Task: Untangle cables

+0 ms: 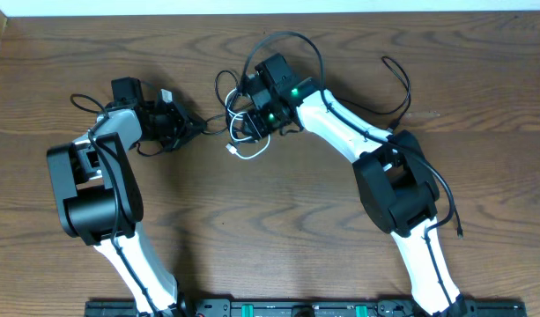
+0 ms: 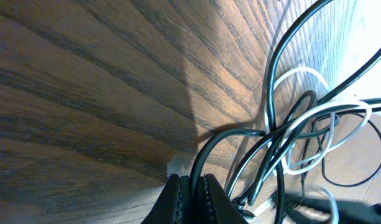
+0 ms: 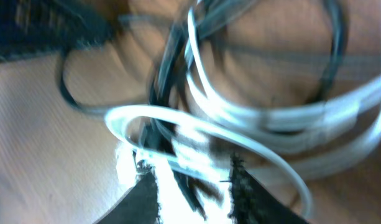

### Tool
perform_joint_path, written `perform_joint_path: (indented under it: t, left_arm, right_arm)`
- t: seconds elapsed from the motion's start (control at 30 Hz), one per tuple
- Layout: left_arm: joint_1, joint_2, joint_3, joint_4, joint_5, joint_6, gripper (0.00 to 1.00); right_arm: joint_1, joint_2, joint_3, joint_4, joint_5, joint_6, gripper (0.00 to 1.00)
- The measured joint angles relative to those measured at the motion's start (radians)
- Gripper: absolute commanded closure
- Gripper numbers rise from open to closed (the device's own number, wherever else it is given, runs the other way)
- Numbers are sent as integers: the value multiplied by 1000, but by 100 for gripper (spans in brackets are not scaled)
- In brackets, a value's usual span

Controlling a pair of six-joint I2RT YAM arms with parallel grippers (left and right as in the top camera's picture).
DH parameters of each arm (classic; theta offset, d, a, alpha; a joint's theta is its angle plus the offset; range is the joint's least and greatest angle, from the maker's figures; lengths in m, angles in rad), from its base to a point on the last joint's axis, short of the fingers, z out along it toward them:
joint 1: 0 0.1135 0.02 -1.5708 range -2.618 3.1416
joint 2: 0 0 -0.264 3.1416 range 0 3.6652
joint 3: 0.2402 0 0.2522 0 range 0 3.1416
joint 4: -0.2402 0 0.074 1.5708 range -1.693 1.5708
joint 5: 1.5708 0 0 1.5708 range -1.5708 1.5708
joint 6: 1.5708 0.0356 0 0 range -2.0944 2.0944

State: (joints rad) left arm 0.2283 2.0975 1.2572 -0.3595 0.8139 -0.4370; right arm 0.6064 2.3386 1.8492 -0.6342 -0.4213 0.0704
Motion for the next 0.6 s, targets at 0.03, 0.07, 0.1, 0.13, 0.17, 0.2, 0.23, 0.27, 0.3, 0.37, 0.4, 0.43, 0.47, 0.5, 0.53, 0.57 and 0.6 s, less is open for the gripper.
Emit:
perform_joint_path:
  t: [0.03, 0.07, 0.1, 0.13, 0.17, 0.2, 0.23, 0.27, 0.3, 0.37, 0.4, 0.43, 0.47, 0.5, 0.53, 0.57, 0.6]
  left_arm:
    - [0, 0, 0, 0, 0, 0, 92]
    - [0, 0, 0, 0, 0, 0, 92]
    - [0, 0, 0, 0, 0, 0, 92]
    - [0, 0, 0, 0, 0, 0, 92]
    - [0, 0, 0, 0, 0, 0, 92]
    - [0, 0, 0, 0, 0, 0, 92]
    - [0, 0, 0, 0, 0, 0, 92]
    - [0, 0, 0, 0, 0, 0, 92]
    - [0, 0, 0, 0, 0, 0, 92]
    - [0, 0, 0, 0, 0, 0, 92]
    - [0, 0, 0, 0, 0, 0, 92]
    - [0, 0, 0, 0, 0, 0, 92]
    - [0, 0, 0, 0, 0, 0, 92]
    - [0, 0, 0, 0, 0, 0, 92]
    - [0, 0, 0, 0, 0, 0, 92]
    - [0, 1, 0, 0, 0, 0, 92]
    - [0, 1, 0, 0, 0, 0, 92]
  right_arm:
    - [0, 0, 0, -50, 3, 1, 70]
    - [0, 0, 1, -85, 3, 0, 70]
    - [-2, 0, 1, -136, 3, 1, 69]
    - [-3, 0, 1, -165, 3, 0, 68]
    - [-4, 0, 1, -193, 6, 0, 68]
    - [-6, 0, 1, -209, 7, 0, 68]
    - [-11, 0, 1, -221, 8, 0, 68]
    - [-17, 0, 1, -223, 10, 0, 68]
    - [-23, 0, 1, -222, 11, 1, 68]
    - [-36, 0, 1, -206, 4, 0, 65]
    - [-43, -1, 2, -195, -9, 1, 61]
    - [-48, -1, 5, -191, -22, 2, 55]
    - [-51, -2, 13, -192, -37, 5, 52]
    - [-51, -2, 24, -190, -51, 12, 50]
    - [-51, -2, 43, -182, -64, 29, 47]
    - [-49, -4, 59, -164, -75, 47, 44]
    - [-49, -9, 68, -142, -82, 65, 43]
